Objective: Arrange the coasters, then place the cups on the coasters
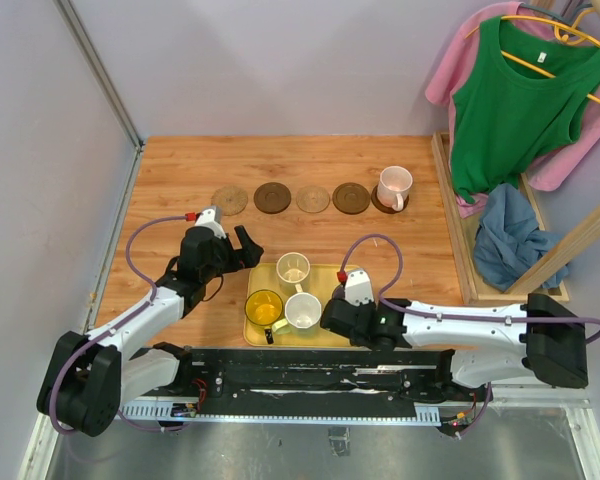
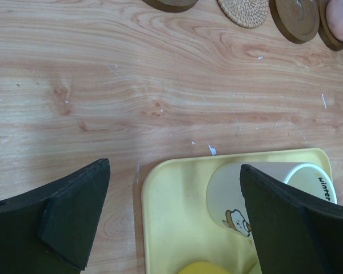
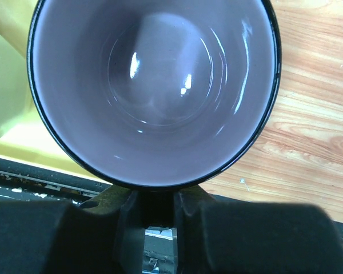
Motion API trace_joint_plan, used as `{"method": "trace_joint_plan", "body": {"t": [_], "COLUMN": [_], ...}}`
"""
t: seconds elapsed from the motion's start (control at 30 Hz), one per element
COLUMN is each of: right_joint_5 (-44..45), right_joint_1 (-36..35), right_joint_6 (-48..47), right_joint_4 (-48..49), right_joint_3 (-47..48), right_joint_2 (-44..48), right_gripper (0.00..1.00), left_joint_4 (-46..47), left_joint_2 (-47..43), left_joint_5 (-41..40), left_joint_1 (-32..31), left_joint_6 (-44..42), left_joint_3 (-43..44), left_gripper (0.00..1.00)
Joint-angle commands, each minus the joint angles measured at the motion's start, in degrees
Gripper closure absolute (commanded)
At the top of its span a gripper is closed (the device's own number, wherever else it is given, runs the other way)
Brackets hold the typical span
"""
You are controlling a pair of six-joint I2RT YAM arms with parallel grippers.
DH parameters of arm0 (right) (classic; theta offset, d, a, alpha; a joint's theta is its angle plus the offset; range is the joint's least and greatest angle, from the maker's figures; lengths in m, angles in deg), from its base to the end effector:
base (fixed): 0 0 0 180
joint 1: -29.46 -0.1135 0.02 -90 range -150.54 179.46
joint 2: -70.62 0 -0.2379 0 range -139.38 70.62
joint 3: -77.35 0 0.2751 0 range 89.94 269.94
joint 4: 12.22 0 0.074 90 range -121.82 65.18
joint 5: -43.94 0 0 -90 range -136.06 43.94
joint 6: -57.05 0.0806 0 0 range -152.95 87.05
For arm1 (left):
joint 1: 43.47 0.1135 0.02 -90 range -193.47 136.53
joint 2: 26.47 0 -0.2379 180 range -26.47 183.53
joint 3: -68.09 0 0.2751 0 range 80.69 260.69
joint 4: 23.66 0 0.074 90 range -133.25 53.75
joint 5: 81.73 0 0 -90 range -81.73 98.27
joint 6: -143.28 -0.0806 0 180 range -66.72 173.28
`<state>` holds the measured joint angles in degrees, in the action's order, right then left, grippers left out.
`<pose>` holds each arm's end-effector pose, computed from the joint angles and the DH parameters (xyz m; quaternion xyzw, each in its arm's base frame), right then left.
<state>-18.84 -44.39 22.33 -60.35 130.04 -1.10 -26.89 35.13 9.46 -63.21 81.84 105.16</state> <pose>0.1083 0.2414 0.1154 -0.1077 0.9477 0.0747 0.2909 0.2761 -0.1008 0.1366 -0.0605 0.8539 -0.2196 0.4679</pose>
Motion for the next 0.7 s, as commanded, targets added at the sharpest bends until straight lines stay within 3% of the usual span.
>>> {"method": "trace_joint_plan", "body": {"t": [0.0, 0.33, 0.67], "right_joint_5": [4.9, 16.2, 11.5], "right_joint_1": [-1.7, -0.2, 16.9], "right_joint_6": [0.5, -1.9, -20.5], "right_joint_4": [-3.6, -3.8, 9.7], "right_joint_3": [3.8, 9.2, 15.0], "right_joint_2": [-0.2, -0.1, -2.7], "right_gripper": [0.99, 0.99, 0.99], "left_joint_4": [1.8, 1.1, 0.7], "left_joint_2": [-0.8, -2.1, -1.9], "left_joint_5": [0.4, 0.3, 0.0], "left_joint_1": [-0.5, -0.4, -0.4], "left_joint_6": [-0.1, -0.8, -1.1], "left_joint_3": [-0.3, 0.6, 2.0], "left_gripper": [0.0, 0.0, 0.0]}}
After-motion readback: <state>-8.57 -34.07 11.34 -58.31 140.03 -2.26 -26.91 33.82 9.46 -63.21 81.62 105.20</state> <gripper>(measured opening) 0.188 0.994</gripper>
